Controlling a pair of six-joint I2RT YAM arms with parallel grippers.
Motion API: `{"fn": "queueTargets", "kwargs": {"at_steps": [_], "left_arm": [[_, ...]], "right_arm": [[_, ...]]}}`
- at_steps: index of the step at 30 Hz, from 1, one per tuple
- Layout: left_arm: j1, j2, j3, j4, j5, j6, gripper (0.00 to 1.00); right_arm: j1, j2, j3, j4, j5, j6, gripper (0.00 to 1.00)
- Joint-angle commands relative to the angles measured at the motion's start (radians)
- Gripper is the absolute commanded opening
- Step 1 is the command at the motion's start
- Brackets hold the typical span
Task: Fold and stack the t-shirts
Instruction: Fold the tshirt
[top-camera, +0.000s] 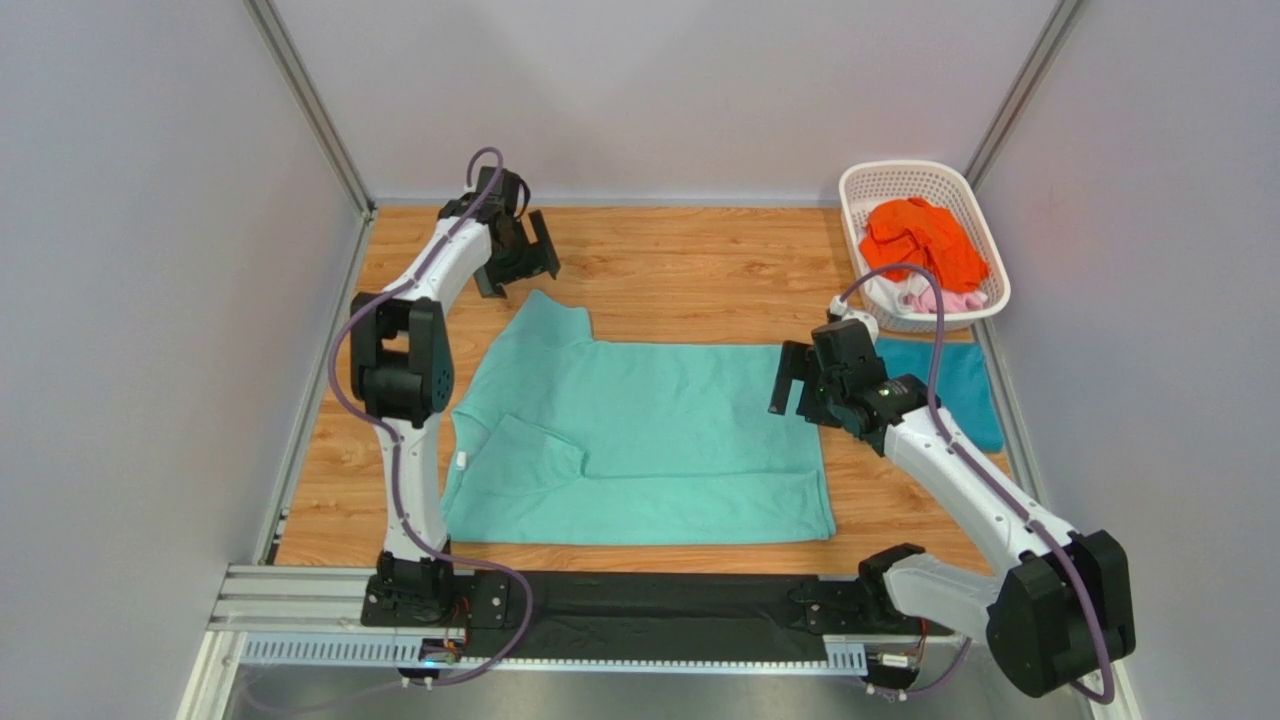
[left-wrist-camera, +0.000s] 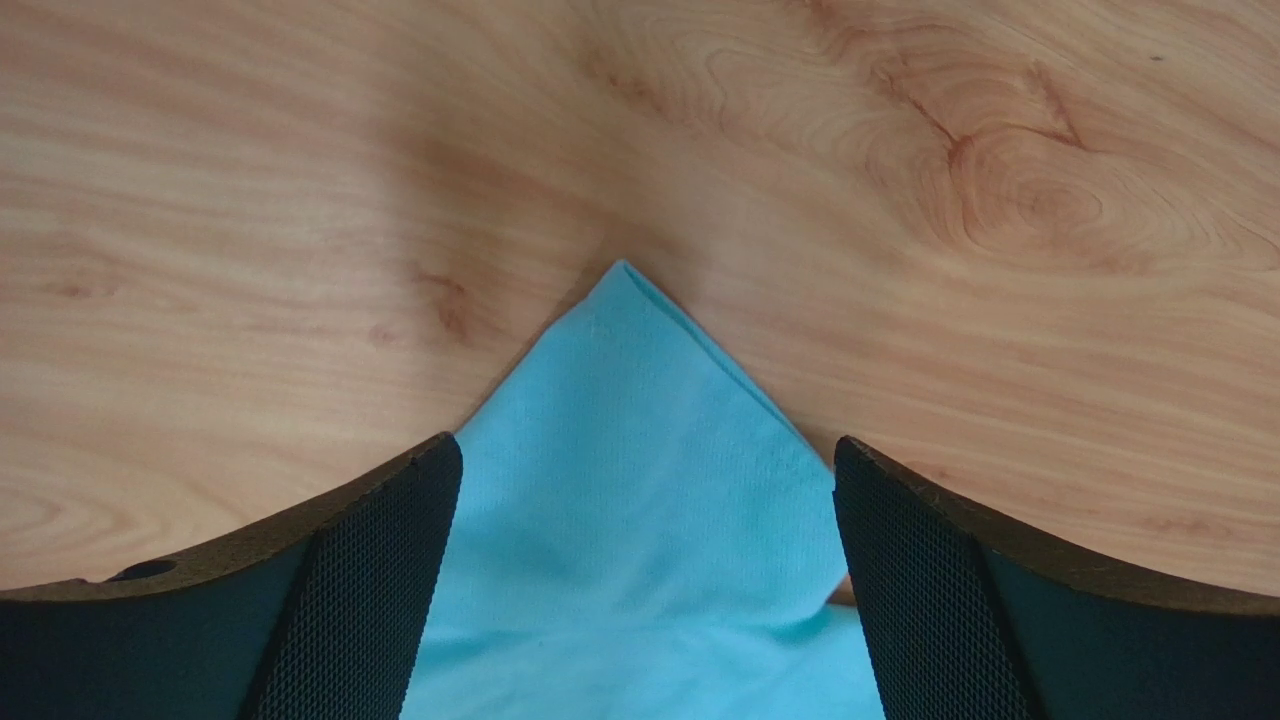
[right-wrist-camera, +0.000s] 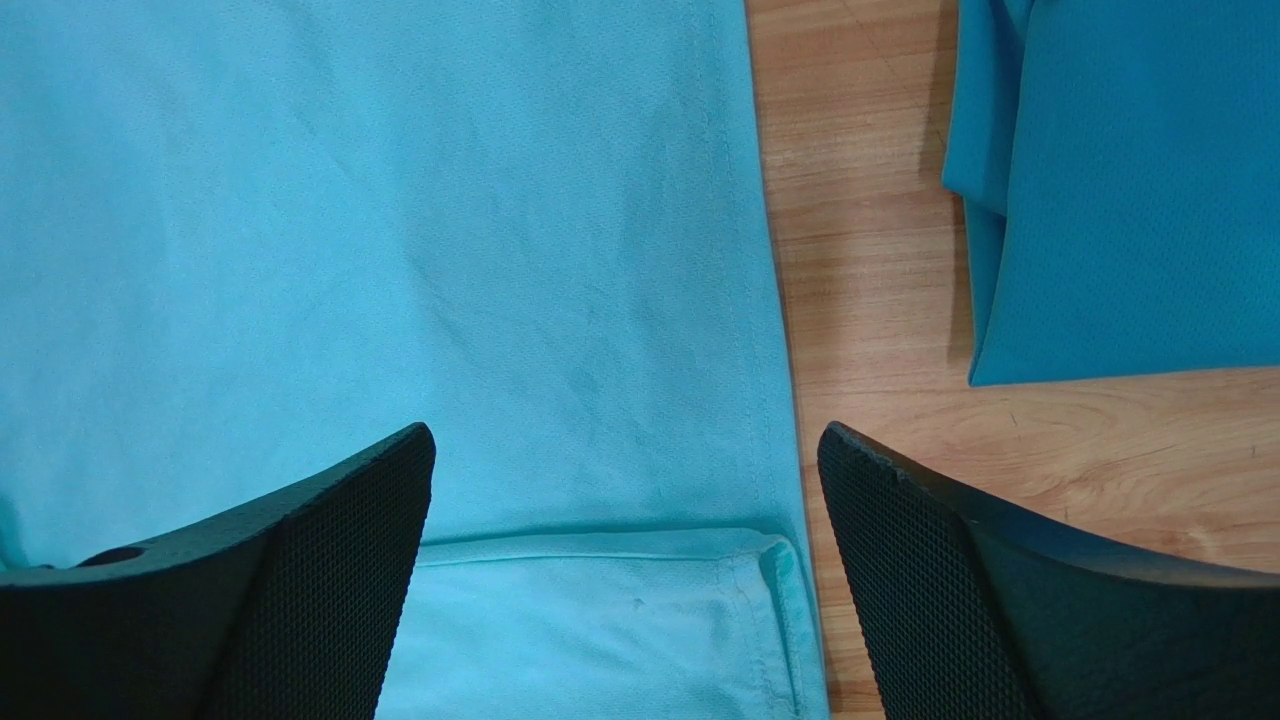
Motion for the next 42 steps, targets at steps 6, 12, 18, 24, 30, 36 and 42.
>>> {"fn": "queueTargets", "kwargs": {"at_steps": [6,12,18,24,30,36,42], "left_arm": [[0.001,0.195,0.246,-0.132,-0.004,0.049,0.97],[0.001,0.264,0.312,-0.192,-0.058,0.061,0.83],[0.000,0.292,0.332,-0.219,-0.063,0.061,0.67],[-0.008,0.301,0.334,-0.227,-0.056,0.075,0.44],[-0.019,0.301,0.347,-0.216,-0.041,0.111,0.24],[-0.028,0.280,0.326,-0.209,-0.020,0.145,0.00],[-0.040,0.203,0.225,-0.157,-0.013,0.145,0.00]], "right_arm": [[-0.008,0.046,-0.004,0.071,0.011,-0.021,1.00],[-0.011,0.077,-0.009,0.079,-0.006,-0.028,1.00],[-0.016,0.086,-0.014,0.087,-0.008,-0.027,1.00],[-0.016,0.098,-0.015,0.094,-0.006,-0.028,1.00],[-0.027,0.145,0.003,0.116,0.032,-0.027,0.99],[-0.056,0.254,0.119,0.134,0.064,-0.001,0.99],[-0.070,0.463,0.285,0.137,0.129,-0.007,0.94]]}}
